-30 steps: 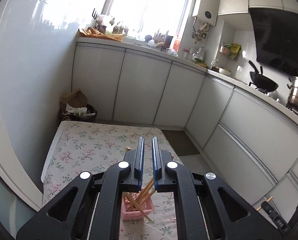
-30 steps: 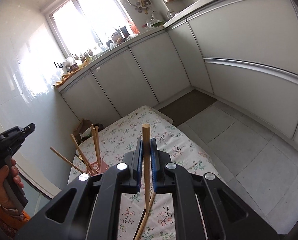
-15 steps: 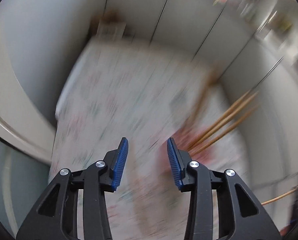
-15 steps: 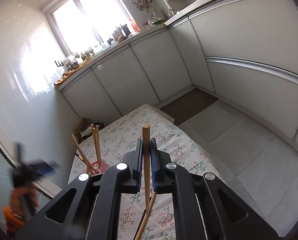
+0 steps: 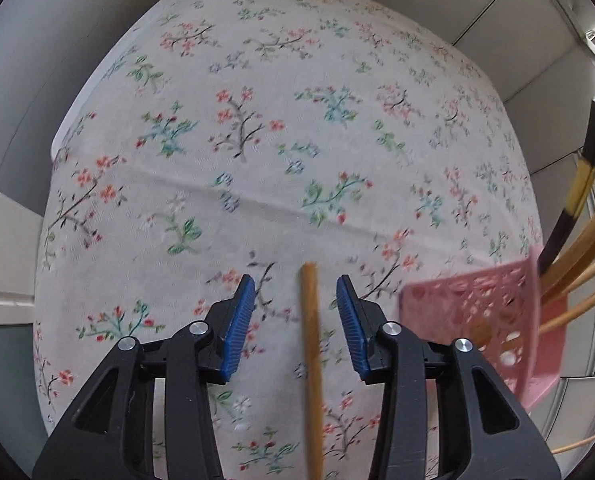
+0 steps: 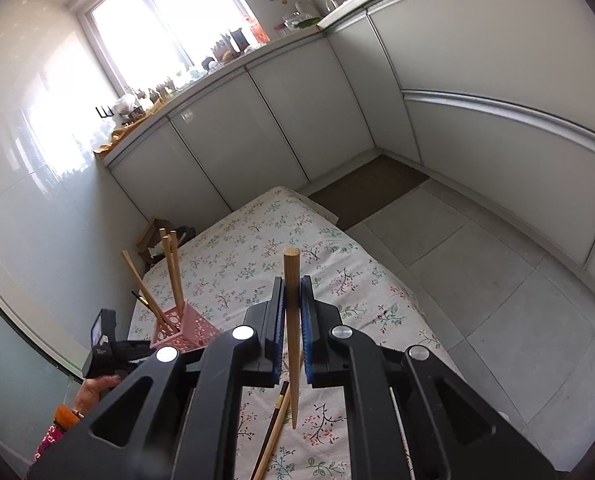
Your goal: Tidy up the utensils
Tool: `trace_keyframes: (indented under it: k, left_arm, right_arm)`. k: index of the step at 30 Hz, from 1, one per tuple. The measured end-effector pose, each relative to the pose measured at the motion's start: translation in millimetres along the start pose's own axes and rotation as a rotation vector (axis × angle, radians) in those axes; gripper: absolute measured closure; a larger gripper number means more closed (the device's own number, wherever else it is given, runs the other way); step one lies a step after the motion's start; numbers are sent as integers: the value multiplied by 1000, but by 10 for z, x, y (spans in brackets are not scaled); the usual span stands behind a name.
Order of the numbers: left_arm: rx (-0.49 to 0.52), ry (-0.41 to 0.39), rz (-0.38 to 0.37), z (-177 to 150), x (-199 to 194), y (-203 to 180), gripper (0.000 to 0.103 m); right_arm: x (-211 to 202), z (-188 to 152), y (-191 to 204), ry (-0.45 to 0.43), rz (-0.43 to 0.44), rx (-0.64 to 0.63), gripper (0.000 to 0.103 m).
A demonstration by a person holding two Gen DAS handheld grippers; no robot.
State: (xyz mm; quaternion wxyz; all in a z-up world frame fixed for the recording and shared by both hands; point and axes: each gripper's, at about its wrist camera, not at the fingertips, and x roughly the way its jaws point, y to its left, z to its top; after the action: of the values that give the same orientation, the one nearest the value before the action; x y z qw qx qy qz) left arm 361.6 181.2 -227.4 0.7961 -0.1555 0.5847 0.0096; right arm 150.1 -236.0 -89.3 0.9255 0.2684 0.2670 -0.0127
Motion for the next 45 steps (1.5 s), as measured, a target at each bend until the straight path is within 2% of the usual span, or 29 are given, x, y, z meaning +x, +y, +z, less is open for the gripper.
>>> trace_keyframes:
  k: [3,4,5,6,9,11,12,14,18,23,30,35,39,45]
  left_arm:
    - [81,27,85,17,120,-180,62]
    - [114,22,128,24,146,-227,68]
    - [140,14,180,12,151,-255,85]
    - [157,6,200,-12,143,-249,91]
    - [148,-8,144,-115,66,-117,96]
    - [112,-45,85,-228,-58,39,96]
    - [98,-92,36,-309,-187,112,96]
    - [104,-160,-13,-422,-410,147,96]
    - [122,-313,-146,-674,-1084,122,96]
    - [161,-479,-232,-1046,-1648,-74,96]
    - [255,-640,-272,-1235,-2250,-494,97]
    - [309,-700,-321,-1140,-2670,-819,97]
    - [344,-741,-318,-968,-2888,-1102,97]
    - [358,-785,-260,-768,-2915,-1304,97]
  right_arm:
    - [52,-14,11,12,-5,3,95]
    - [65,-19,17,17,-2,5,95]
    - [74,-23,25,21,0,5,95]
    - [81,-31,45,26,2,3,95]
    - [65,-9,103,29,17,-7,95]
    - [30,14,139,21,30,-10,95]
    - [7,23,160,15,38,-12,95]
    - [-33,30,187,4,45,-20,95]
    - [-119,40,277,-10,69,-34,95]
    - [-199,31,381,-7,85,-69,95]
    - [-281,112,402,-17,83,-72,95]
    - [-259,192,375,-5,79,-61,95]
    - [-267,252,372,-10,81,-58,95]
    - [-268,316,357,-22,84,-66,95]
